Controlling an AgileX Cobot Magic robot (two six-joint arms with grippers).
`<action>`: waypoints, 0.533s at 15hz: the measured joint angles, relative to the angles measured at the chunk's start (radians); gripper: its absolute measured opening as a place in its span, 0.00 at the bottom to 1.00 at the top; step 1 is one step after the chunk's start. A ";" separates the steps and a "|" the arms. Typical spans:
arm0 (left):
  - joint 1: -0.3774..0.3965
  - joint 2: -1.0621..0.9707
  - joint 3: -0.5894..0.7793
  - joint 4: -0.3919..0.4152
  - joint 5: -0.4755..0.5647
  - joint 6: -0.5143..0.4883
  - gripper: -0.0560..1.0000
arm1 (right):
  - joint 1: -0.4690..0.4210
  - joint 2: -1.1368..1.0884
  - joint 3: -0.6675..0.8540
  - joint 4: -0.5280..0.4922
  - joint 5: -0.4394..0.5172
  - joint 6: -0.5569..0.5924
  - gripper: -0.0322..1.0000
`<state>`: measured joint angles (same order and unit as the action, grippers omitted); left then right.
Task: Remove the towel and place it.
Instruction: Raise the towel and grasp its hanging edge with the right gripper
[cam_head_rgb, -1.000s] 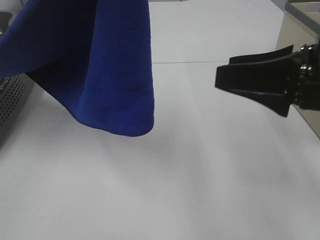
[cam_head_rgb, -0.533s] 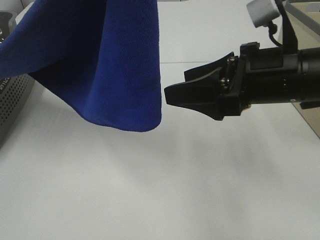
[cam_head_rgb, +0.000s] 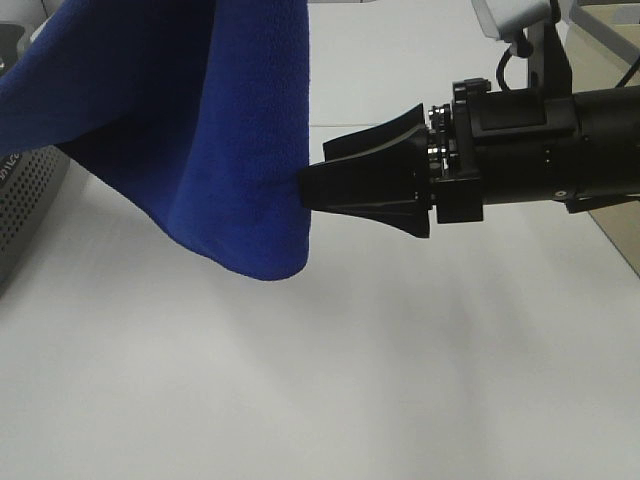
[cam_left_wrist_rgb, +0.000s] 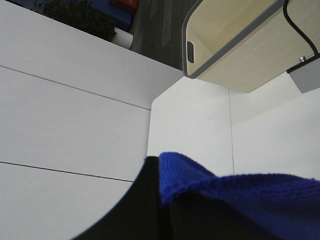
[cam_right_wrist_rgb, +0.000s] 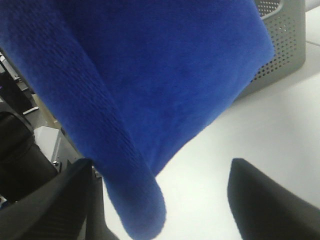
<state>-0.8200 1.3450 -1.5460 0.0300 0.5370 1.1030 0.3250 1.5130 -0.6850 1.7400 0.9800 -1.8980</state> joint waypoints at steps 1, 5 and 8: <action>0.000 0.003 0.000 0.000 -0.001 0.000 0.05 | 0.000 0.000 0.000 -0.001 0.026 0.000 0.71; 0.000 0.010 0.000 -0.001 -0.002 0.000 0.05 | 0.000 0.000 0.000 -0.001 0.037 -0.021 0.71; 0.000 0.013 0.000 -0.001 -0.004 0.000 0.05 | 0.000 0.000 0.000 -0.001 -0.009 -0.054 0.71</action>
<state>-0.8200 1.3580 -1.5460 0.0290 0.5330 1.1030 0.3250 1.5130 -0.6850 1.7390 0.9710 -1.9520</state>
